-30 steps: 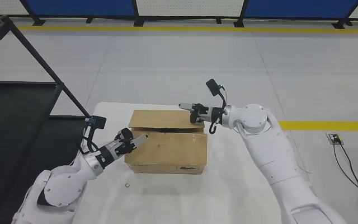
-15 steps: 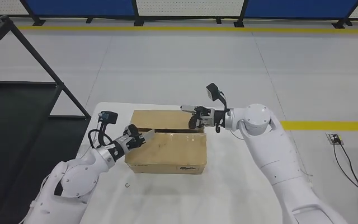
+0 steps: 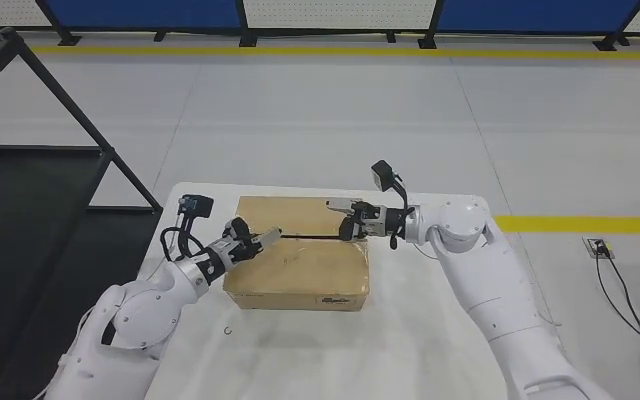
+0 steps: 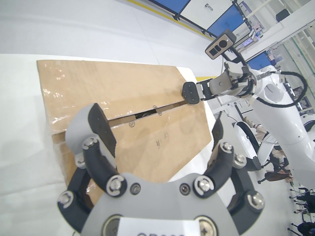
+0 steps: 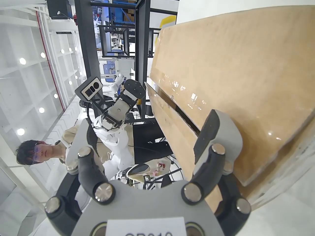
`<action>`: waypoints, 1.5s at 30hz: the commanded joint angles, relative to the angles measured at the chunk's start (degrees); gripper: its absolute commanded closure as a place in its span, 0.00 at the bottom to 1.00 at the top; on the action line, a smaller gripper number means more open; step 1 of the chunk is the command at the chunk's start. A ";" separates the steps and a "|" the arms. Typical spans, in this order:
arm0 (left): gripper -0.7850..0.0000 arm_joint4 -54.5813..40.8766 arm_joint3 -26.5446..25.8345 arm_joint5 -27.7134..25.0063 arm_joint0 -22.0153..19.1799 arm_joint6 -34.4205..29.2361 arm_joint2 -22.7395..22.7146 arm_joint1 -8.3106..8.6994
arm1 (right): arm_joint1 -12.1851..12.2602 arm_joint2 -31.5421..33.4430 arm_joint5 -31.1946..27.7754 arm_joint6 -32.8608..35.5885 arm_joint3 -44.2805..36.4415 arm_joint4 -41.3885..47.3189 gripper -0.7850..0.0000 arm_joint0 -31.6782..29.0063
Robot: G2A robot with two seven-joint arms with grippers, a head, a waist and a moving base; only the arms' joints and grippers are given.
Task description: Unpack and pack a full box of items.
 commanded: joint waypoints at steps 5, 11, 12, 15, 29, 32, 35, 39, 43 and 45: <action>0.00 -3.10 -1.00 0.57 1.49 2.12 -4.93 0.28 | 0.84 1.41 -0.81 -0.21 -1.32 0.60 0.00 -1.71; 0.00 -8.21 -1.28 1.87 5.62 7.37 -12.46 0.55 | 1.52 1.81 -2.94 0.39 -3.19 0.57 0.00 -3.52; 0.00 -8.91 -1.25 2.12 6.39 8.40 -13.79 0.58 | 1.59 1.77 -3.13 0.42 -3.40 0.58 0.00 -3.76; 0.00 -11.56 -1.15 2.43 8.90 10.20 -17.64 0.68 | 1.76 1.58 -3.69 0.39 -3.59 0.64 0.00 -4.21; 0.00 -13.15 -1.17 2.99 11.19 10.24 -21.20 0.87 | 1.92 1.40 -5.03 0.08 -3.46 0.85 0.00 -4.41; 0.00 -13.17 -1.02 3.12 11.41 10.13 -21.00 0.85 | 1.92 1.40 -5.03 0.08 -3.46 0.85 0.00 -4.41; 0.00 -13.16 -0.59 4.00 12.08 10.31 -20.07 0.71 | 1.92 1.40 -5.03 0.08 -3.46 0.85 0.00 -4.41; 0.00 -13.02 0.77 4.72 12.60 10.57 -18.76 0.51 | 1.92 1.36 -4.99 -0.63 -3.84 0.81 0.00 -4.85; 0.00 -13.20 2.29 5.82 13.55 10.94 -17.76 0.29 | 2.20 1.22 -4.51 -1.84 -6.56 0.52 0.00 -6.48; 0.00 -14.59 3.09 6.70 14.06 11.08 -17.24 0.10 | 2.36 1.17 -4.32 -1.81 -7.29 0.36 0.00 -6.83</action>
